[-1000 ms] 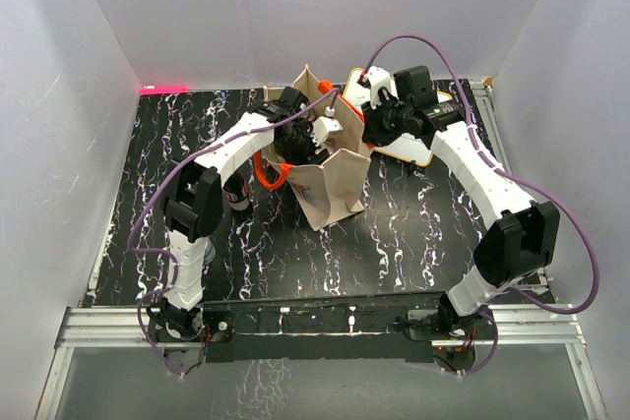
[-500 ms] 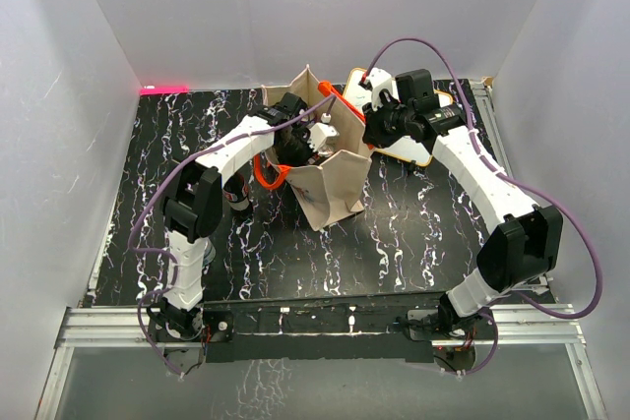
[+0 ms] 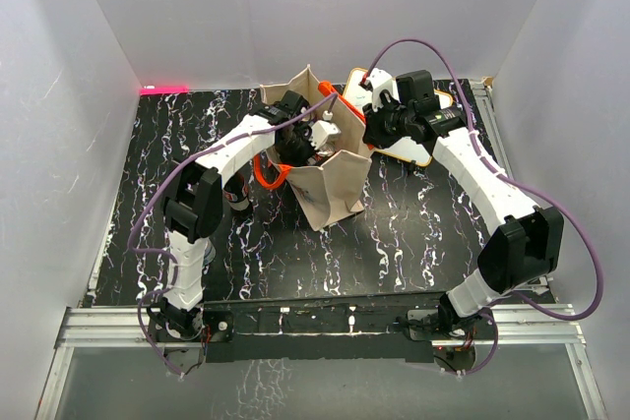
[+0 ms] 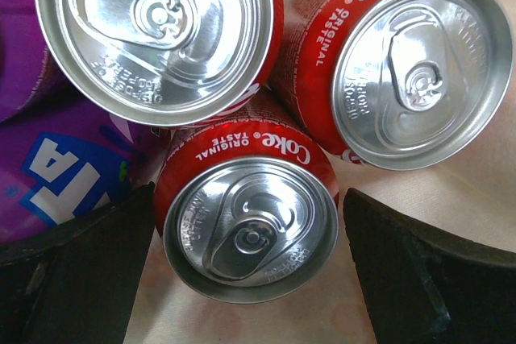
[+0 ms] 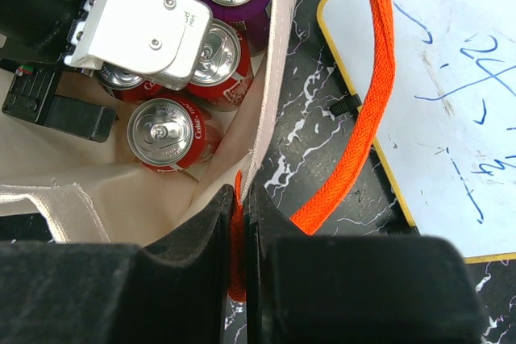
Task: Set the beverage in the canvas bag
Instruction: Place the drink in the canvas bag.
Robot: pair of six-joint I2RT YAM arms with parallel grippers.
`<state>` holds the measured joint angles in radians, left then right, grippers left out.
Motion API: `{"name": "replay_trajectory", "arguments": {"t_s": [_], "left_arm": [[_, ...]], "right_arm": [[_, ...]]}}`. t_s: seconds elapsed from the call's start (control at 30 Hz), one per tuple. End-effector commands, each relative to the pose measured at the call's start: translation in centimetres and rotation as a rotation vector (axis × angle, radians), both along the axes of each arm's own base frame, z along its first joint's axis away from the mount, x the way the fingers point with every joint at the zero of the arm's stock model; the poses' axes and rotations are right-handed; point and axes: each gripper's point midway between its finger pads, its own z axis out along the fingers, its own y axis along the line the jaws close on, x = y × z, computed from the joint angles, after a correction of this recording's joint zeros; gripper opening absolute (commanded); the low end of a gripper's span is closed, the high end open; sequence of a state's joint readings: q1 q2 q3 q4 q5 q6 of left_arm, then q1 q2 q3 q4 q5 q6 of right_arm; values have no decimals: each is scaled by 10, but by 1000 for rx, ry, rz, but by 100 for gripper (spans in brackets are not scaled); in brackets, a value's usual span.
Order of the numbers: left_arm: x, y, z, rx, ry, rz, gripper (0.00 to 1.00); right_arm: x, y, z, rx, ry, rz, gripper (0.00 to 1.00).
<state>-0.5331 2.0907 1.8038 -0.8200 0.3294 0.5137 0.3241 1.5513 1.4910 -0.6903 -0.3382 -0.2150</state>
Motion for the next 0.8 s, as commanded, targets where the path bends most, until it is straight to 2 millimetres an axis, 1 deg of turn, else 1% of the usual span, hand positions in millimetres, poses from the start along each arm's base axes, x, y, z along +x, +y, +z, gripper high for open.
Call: {"name": "replay_trajectory", "arguments": {"t_s": [0.0, 0.17, 0.33, 0.57, 0.67, 0.77], "left_arm": [[11, 12, 37, 6, -86, 44, 97], [10, 14, 44, 0, -98, 48, 97], [9, 13, 57, -15, -122, 46, 97], [4, 16, 73, -27, -147, 41, 97], [2, 15, 82, -51, -159, 32, 97], [-2, 12, 86, -70, -145, 26, 97]], "right_arm": [[2, -6, 20, 12, -67, -17, 8], [2, -7, 20, 11, -67, -22, 8], [1, -5, 20, 15, -65, -18, 8], [1, -6, 20, 14, -65, -17, 8], [1, -6, 21, 12, -68, -15, 8], [0, -4, 21, 18, -64, -12, 8]]}}
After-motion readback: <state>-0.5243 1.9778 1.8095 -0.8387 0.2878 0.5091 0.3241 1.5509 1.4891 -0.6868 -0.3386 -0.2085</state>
